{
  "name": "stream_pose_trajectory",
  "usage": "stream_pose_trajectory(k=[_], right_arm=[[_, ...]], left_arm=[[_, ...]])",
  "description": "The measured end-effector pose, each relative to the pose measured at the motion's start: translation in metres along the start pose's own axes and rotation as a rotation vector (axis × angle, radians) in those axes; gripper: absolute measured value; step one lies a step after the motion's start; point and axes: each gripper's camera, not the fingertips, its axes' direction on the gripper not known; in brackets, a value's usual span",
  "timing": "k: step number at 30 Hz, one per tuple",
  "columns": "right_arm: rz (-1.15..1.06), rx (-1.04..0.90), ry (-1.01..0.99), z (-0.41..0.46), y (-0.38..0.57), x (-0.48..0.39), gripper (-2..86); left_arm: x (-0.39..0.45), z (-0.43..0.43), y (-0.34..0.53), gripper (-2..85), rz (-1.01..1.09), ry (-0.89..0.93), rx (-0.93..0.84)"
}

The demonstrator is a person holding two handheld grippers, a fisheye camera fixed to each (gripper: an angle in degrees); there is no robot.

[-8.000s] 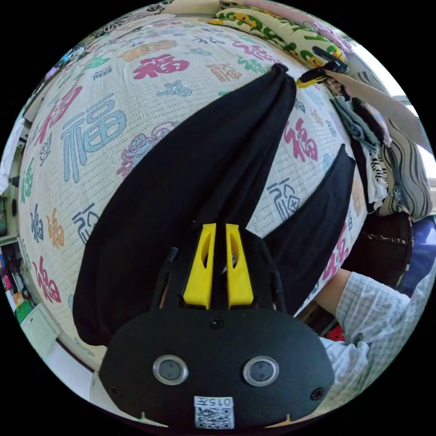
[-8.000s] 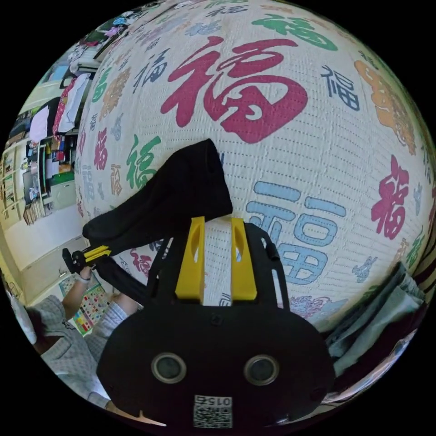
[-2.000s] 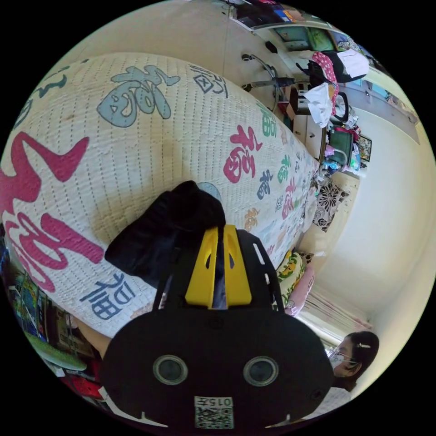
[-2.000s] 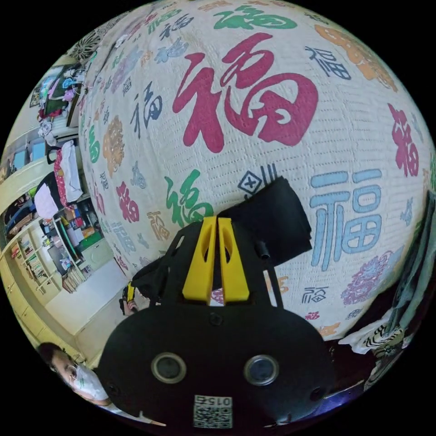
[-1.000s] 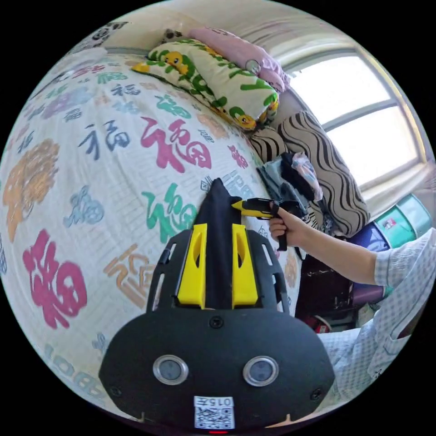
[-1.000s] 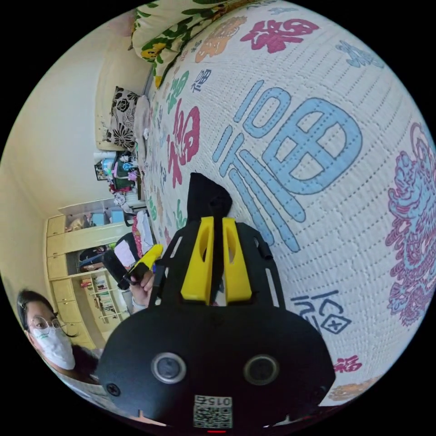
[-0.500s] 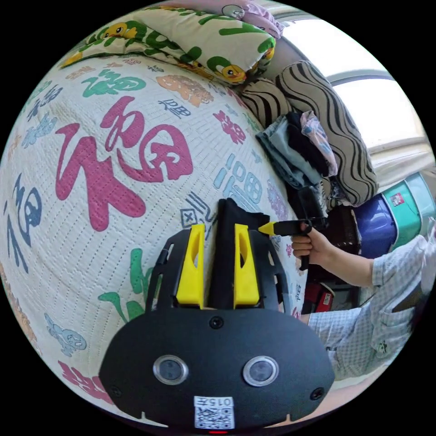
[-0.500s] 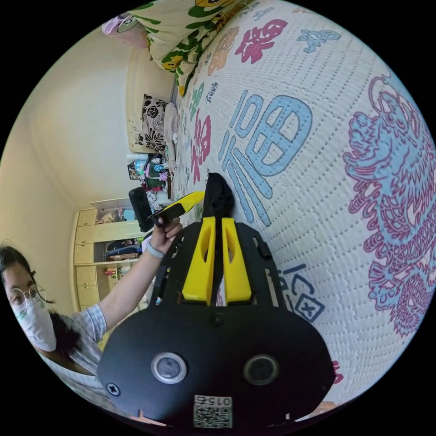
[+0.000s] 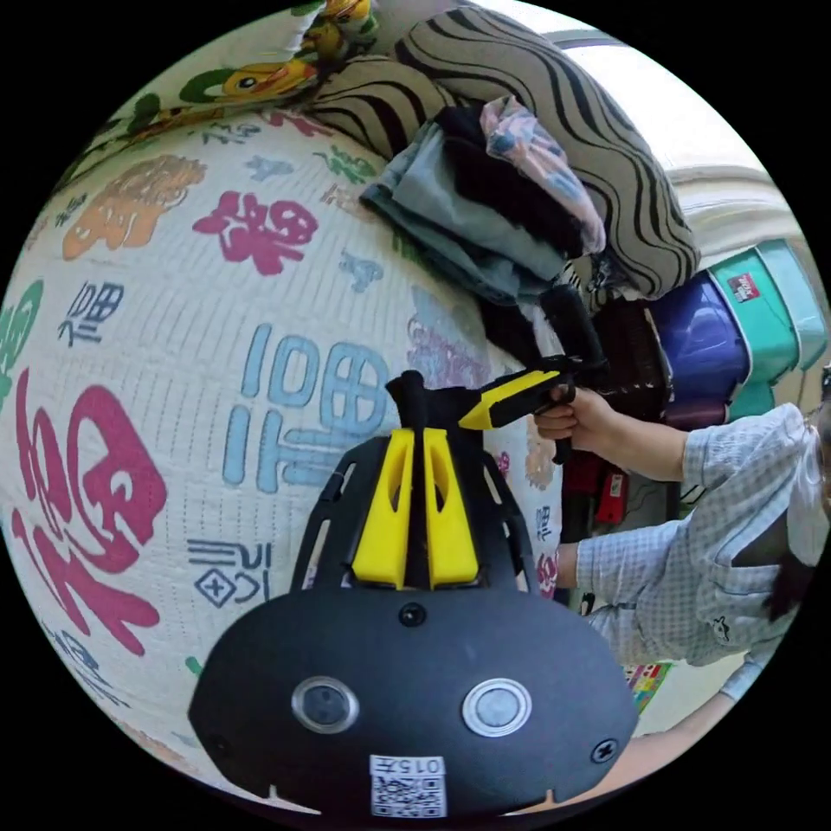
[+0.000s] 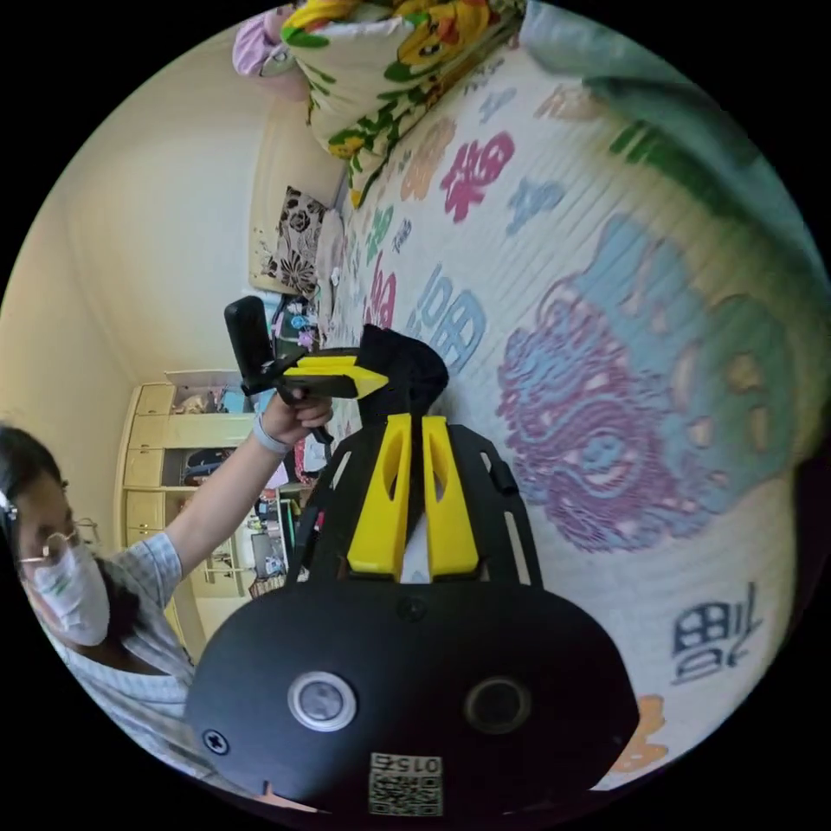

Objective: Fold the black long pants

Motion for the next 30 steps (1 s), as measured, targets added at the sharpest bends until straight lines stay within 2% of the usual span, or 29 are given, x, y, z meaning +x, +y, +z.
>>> stream_pose_trajectory(k=[3,6,8,11,15,20,24,30], right_arm=[[-0.01,0.1,0.0,-0.048,0.011,0.006,0.6],[-0.111,0.158,0.15,-0.083,0.022,-0.013,0.6],[-0.218,0.165,0.22,-0.087,0.038,-0.037,0.6],[-0.372,0.175,0.209,-0.067,0.071,-0.066,0.7],[-0.483,0.108,0.072,-0.01,0.117,-0.097,0.7],[-0.545,-0.059,-0.063,0.111,0.192,-0.134,0.7],[-0.552,-0.17,-0.105,0.195,0.236,-0.151,0.7],[-0.658,-0.351,-0.014,0.344,0.306,-0.169,0.9]], left_arm=[[0.019,-0.014,-0.034,0.3,0.077,0.108,0.139],[0.046,-0.027,-0.06,0.3,0.18,0.154,0.235],[0.055,-0.045,-0.059,0.3,0.221,0.167,0.279],[0.061,-0.086,-0.018,0.3,0.249,0.262,0.37],[0.069,-0.147,0.091,0.4,0.289,0.253,0.434],[0.068,-0.197,0.239,0.4,0.22,0.24,0.488],[0.06,-0.225,0.376,0.3,0.074,0.265,0.564],[0.04,-0.23,0.568,0.1,-0.251,0.257,0.695]])
